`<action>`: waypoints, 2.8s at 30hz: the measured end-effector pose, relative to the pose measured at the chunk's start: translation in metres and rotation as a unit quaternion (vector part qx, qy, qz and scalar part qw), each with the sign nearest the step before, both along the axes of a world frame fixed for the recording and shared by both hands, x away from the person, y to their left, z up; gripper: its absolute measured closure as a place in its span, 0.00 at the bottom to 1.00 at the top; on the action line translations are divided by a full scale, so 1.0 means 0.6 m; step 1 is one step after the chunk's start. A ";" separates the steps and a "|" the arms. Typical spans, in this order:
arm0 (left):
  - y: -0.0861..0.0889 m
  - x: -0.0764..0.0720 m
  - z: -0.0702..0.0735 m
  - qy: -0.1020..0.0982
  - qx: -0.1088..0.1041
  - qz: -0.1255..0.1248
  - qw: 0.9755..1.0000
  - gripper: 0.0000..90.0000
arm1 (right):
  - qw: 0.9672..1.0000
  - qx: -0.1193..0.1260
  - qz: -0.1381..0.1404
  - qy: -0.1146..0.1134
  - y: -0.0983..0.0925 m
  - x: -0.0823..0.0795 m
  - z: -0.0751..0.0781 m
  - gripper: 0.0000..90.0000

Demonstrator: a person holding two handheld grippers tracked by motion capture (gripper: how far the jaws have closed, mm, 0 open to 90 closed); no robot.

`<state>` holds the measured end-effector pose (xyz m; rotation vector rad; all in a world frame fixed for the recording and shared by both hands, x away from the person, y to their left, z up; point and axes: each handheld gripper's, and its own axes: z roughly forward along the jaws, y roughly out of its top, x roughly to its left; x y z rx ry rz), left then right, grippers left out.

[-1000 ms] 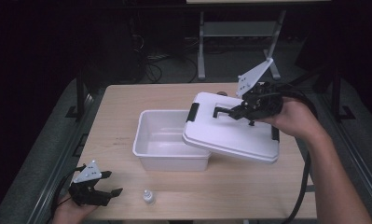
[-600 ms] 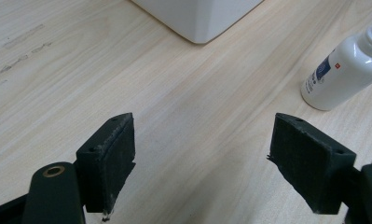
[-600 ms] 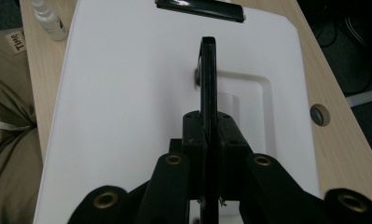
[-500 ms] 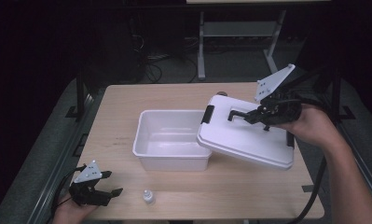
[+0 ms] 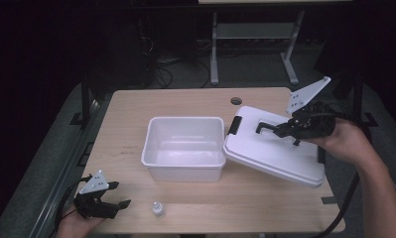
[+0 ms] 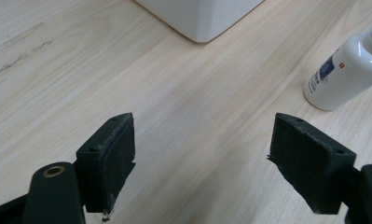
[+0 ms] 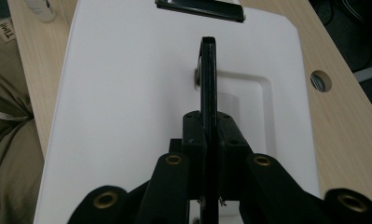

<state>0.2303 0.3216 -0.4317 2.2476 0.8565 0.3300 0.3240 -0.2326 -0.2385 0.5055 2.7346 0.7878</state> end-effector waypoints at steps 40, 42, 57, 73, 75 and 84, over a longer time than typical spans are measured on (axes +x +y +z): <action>-0.004 -0.002 0.002 -0.003 0.003 -0.006 1.000 0.24 | 0.997 0.027 -0.039 0.062 -0.051 -0.022 -0.182 0.93; -0.004 -0.002 0.002 -0.003 0.004 -0.006 1.000 0.24 | 0.997 0.027 -0.039 0.063 -0.051 -0.022 -0.190 0.93; -0.010 -0.001 0.000 0.000 0.007 -0.011 1.000 0.24 | 0.995 0.042 -0.049 0.079 -0.042 -0.023 -0.254 0.93; -0.014 -0.002 -0.002 0.001 0.009 -0.017 1.000 0.24 | 0.995 0.031 -0.043 0.081 -0.032 -0.027 -0.284 0.93; -0.016 -0.002 -0.002 0.003 0.010 -0.020 1.000 0.25 | 0.995 0.031 -0.045 0.082 -0.031 -0.030 -0.286 0.93; -0.021 -0.004 0.002 0.000 0.014 -0.028 1.000 0.25 | 0.996 0.036 -0.043 0.076 -0.030 -0.036 -0.282 0.88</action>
